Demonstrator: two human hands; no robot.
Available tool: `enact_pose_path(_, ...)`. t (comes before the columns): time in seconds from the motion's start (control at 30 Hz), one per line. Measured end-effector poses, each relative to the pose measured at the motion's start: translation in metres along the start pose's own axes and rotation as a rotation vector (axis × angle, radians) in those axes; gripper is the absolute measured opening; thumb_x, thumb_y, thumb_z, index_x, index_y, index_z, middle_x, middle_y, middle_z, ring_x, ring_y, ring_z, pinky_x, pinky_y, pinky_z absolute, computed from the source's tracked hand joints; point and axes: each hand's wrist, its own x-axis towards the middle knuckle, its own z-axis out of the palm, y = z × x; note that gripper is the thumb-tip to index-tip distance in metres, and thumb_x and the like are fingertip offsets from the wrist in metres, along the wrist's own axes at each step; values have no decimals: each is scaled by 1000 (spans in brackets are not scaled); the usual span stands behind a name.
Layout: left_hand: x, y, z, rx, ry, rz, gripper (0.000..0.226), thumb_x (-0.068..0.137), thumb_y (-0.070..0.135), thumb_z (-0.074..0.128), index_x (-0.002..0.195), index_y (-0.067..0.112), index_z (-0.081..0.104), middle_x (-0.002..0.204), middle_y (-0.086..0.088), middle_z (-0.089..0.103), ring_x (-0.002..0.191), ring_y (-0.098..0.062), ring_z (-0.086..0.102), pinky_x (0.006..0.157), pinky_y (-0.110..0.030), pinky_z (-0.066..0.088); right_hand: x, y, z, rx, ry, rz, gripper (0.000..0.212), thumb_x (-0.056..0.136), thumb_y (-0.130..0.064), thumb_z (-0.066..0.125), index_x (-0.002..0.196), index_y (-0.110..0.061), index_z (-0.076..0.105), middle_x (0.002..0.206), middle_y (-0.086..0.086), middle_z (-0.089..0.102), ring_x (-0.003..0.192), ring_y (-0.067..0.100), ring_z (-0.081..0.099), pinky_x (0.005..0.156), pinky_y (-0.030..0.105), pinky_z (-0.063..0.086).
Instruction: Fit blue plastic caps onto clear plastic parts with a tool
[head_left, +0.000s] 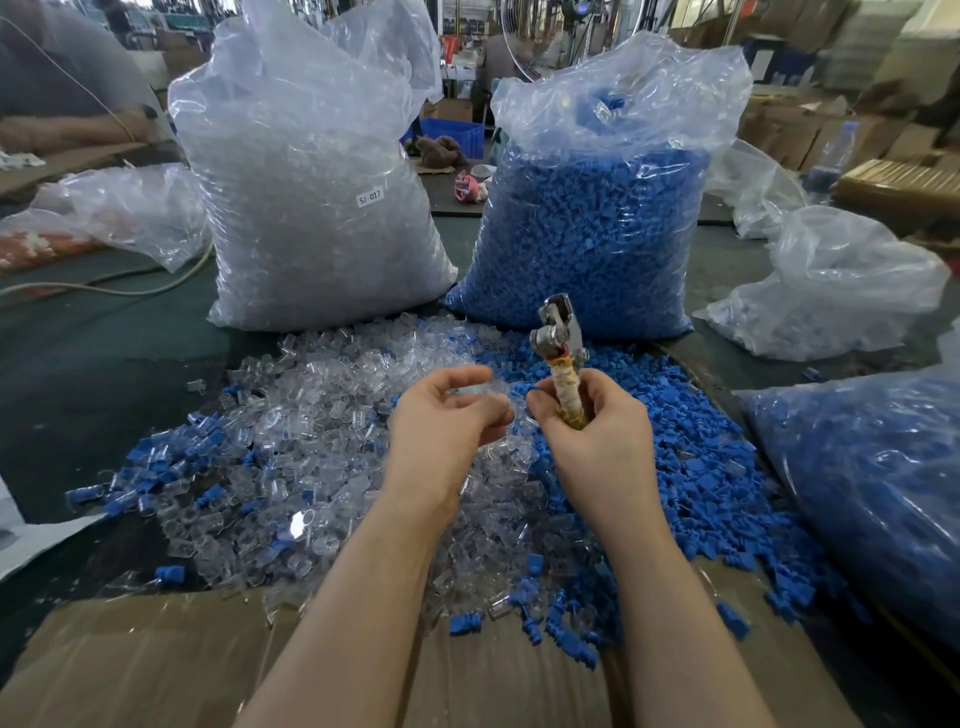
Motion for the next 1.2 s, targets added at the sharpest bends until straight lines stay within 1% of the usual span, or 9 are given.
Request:
enact_pose_path(0.2, -4, 3, 3, 40, 34, 22, 14, 79, -1, 77, 89, 4, 68, 74, -6, 72, 65, -14, 70, 63, -23, 60, 0, -2, -1, -47, 11, -11, 18, 86, -34, 72, 82, -20, 62, 67, -8, 61, 62, 12, 55, 63, 42, 49)
enact_pose_path(0.37, -7, 5, 6, 41, 35, 42, 12, 79, -1, 78, 87, 6, 73, 78, -7, 74, 69, -14, 70, 67, -25, 60, -1, -2, -1, -109, 47, -24, 16, 86, -35, 71, 84, -22, 62, 70, -10, 62, 68, 14, 59, 64, 41, 51)
enact_pose_path(0.5, -9, 5, 9, 97, 48, 105, 11, 78, -1, 78, 81, 10, 76, 73, -3, 74, 66, -11, 68, 63, -22, 58, 0, -1, 0, -108, 66, -23, 15, 86, -34, 71, 85, -22, 63, 72, -10, 63, 69, 15, 60, 64, 40, 50)
enact_pose_path(0.7, -9, 3, 11, 296, 40, 271, 22, 76, 6, 80, 73, 27, 76, 68, 8, 74, 61, -2, 66, 63, -23, 57, 2, 0, -1, -107, 56, 4, 19, 86, -35, 70, 76, -26, 57, 62, -10, 54, 57, 11, 47, 55, 32, 33)
enact_pose_path(0.9, -8, 1, 10, 346, 55, 329, 24, 75, 8, 80, 73, 31, 75, 69, 13, 73, 66, -2, 69, 64, -20, 56, 1, -2, -2, -7, -6, 43, 9, 87, -26, 69, 81, -20, 66, 63, -6, 61, 56, 13, 50, 56, 38, 44)
enact_pose_path(1.03, -7, -1, 9, 360, 68, 359, 22, 75, 8, 79, 75, 30, 75, 70, 16, 73, 66, 1, 69, 63, -16, 55, 1, -4, -1, 74, -36, 116, 6, 86, -22, 68, 81, -19, 68, 56, -6, 59, 46, 7, 42, 49, 32, 37)
enact_pose_path(1.1, -7, -1, 9, 375, 67, 384, 22, 75, 9, 80, 76, 31, 75, 70, 18, 72, 66, 2, 68, 60, -12, 52, 1, -6, 0, 83, -34, 140, 8, 87, -23, 67, 81, -18, 68, 62, 0, 64, 51, 18, 51, 51, 39, 45)
enact_pose_path(1.13, -7, -2, 10, 379, 67, 393, 21, 76, 11, 80, 76, 31, 74, 70, 19, 72, 66, 2, 68, 60, -11, 52, 1, -8, 0, 92, -30, 150, 9, 87, -23, 67, 81, -17, 68, 67, 4, 67, 60, 27, 58, 58, 45, 50)
enact_pose_path(1.2, -7, -2, 10, 384, 67, 414, 21, 76, 14, 82, 75, 33, 73, 71, 21, 72, 67, 3, 68, 60, -10, 51, 0, -9, -1, 109, -22, 168, 11, 88, -23, 67, 80, -15, 68, 72, 9, 69, 68, 35, 60, 62, 49, 52)
